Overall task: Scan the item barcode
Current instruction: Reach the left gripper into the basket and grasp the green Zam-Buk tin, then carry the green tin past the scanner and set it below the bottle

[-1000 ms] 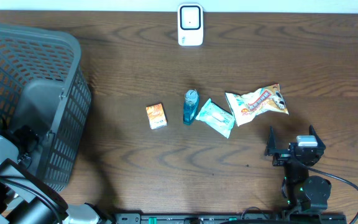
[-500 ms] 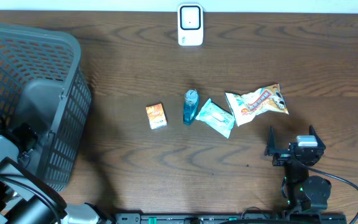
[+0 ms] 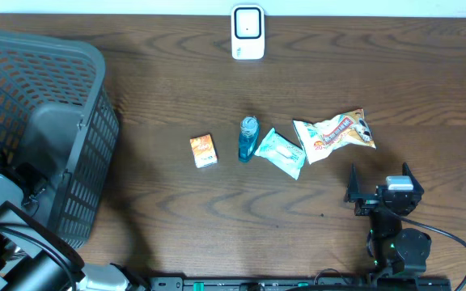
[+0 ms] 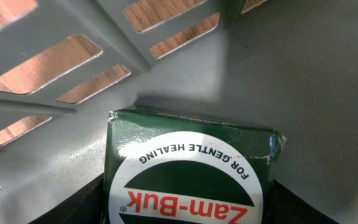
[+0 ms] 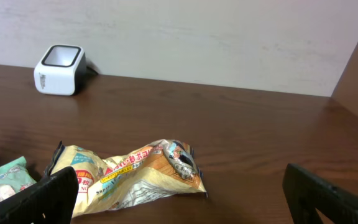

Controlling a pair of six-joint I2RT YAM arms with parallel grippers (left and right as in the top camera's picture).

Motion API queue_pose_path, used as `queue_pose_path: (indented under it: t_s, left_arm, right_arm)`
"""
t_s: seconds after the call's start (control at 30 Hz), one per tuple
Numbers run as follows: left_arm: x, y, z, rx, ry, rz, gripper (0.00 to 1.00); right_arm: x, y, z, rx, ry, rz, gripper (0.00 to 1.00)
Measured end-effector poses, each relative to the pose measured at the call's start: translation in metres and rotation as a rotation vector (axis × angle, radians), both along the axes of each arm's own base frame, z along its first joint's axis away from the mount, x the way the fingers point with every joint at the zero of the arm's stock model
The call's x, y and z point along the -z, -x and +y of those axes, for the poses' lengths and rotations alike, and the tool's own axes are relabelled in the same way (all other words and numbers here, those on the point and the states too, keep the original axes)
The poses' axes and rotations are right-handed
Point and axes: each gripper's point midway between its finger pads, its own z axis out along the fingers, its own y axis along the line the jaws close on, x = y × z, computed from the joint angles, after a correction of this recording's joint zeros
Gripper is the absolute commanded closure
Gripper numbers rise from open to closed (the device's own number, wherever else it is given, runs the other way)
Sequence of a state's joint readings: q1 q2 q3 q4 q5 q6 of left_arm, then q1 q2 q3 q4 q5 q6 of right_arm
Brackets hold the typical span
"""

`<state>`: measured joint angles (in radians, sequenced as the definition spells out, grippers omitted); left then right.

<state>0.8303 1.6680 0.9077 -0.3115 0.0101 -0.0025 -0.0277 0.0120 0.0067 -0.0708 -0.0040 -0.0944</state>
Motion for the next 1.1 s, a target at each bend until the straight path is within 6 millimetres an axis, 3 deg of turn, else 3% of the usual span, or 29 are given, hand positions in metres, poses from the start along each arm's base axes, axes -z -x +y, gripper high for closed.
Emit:
queue_pose_path:
  t_s: [0.3,0.43,0.57,0.73,0.83,0.93,1.0,1.1]
  left_arm:
    - [-0.006,0.005,-0.005,-0.025,0.014,0.001,0.44]
    - [-0.035,0.002,-0.003,-0.061,-0.029,-0.071,0.44]
    - [-0.088,-0.011,-0.006,-0.075,-0.083,-0.247,0.44]
    - [-0.159,-0.030,-0.025,-0.040,-0.104,-0.520,0.43]
    - [-0.221,-0.042,-0.046,0.021,-0.115,-0.756,0.43]
    - [-0.285,-0.050,-0.080,0.128,-0.120,-0.979,0.43]
    - [-0.328,-0.054,-0.118,0.243,-0.095,-1.128,0.43]
    - [-0.371,-0.055,-0.176,0.412,-0.027,-1.275,0.43]
  right_arm:
    - [0.000,0.000,0.000,0.000,0.000,0.000,0.01]
    - [0.000,0.000,0.000,0.000,0.000,0.000,0.01]
    - [0.000,0.000,0.000,0.000,0.000,0.000,0.01]
    - [0.000,0.000,0.000,0.000,0.000,0.000,0.01]
    - [0.000,0.000,0.000,0.000,0.000,0.000,0.01]
    - [0.000,0.000,0.000,0.000,0.000,0.000,0.01]
    - [0.000,0.000,0.000,0.000,0.000,0.000,0.01]
    - [0.000,0.000,0.000,0.000,0.000,0.000,0.01]
